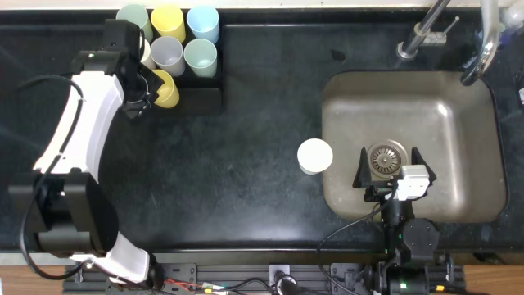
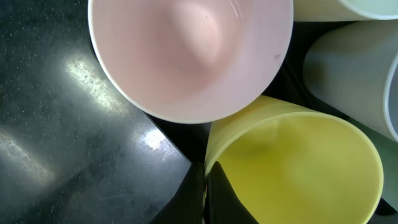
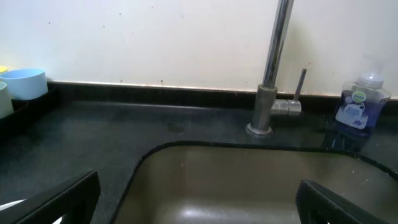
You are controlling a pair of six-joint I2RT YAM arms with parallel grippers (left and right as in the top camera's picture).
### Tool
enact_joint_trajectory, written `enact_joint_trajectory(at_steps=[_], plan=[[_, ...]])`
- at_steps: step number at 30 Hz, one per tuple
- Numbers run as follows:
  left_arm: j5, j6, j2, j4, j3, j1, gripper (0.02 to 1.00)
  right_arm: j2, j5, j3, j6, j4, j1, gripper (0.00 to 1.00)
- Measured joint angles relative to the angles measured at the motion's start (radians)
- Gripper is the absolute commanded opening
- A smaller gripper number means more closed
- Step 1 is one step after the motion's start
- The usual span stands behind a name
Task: Store Cups
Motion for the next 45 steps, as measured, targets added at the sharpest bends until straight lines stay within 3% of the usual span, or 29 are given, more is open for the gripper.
enact_joint_trajectory(at_steps=[26,31,33,39,45], plan=[[-0.018,0.005,0.032,0.002,0.001,-0.022,0.036,0.000,0.000,0.000,0.000,0.000,0.000,0.998],[-0.019,0.018,0.032,0.003,0.001,-0.022,0.318,0.000,0.000,0.000,0.000,0.000,0.000,0.998],[-0.019,0.023,0.032,0.004,0.001,-0.022,0.538,0.000,0.000,0.000,0.000,-0.001,0.000,0.998],[-0.021,0.023,0.032,0.004,0.001,-0.022,0.555,0.000,0.000,0.000,0.000,0.000,0.000,0.996],[-0.002,0.050,0.030,0.003,0.002,-0.022,0.660,0.000,0.000,0.000,0.000,-0.001,0.000,0.998]])
